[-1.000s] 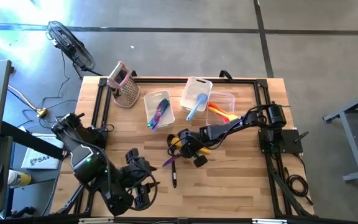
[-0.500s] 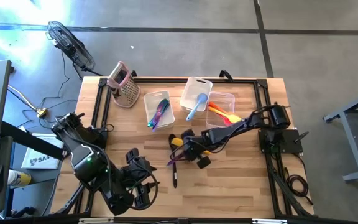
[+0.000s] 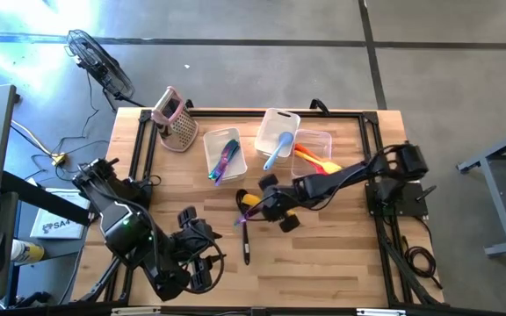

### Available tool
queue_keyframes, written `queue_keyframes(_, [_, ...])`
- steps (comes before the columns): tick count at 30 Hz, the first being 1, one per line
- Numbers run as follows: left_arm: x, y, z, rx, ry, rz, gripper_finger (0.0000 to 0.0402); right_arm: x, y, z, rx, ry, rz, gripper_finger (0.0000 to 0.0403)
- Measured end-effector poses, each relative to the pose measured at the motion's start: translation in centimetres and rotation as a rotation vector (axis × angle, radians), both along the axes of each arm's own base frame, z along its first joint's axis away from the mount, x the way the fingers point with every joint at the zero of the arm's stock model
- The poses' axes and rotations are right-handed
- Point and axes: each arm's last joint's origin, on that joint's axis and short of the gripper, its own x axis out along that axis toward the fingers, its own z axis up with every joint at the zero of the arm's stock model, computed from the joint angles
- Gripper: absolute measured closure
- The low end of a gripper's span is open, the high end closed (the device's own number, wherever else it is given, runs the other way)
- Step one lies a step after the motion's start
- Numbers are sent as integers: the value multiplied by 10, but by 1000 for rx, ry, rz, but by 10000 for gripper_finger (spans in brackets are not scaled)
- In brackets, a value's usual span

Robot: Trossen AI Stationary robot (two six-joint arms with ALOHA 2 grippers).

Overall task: Pick & Place Kitchen Items
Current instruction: Put the violet table knife into the left white bin

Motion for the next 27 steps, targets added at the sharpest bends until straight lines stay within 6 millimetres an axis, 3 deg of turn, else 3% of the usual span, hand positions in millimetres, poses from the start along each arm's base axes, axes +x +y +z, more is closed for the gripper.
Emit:
queue_keyframes(10, [0, 5, 4, 130, -32, -24, 183, -35, 2, 106, 100, -374, -58, 367])
queue_keyframes(15, [-1, 9, 12, 286, -86, -32, 183, -59, 6, 147, 177, -530, -61, 367])
queue_keyframes(19, [-2, 13, 19, 543, -97, -82, 183, -69, 10, 160, 226, -585, -56, 367])
queue_keyframes(27, [1, 22, 26, 1124, -18, -30, 183, -70, 21, 164, 268, -615, -21, 367])
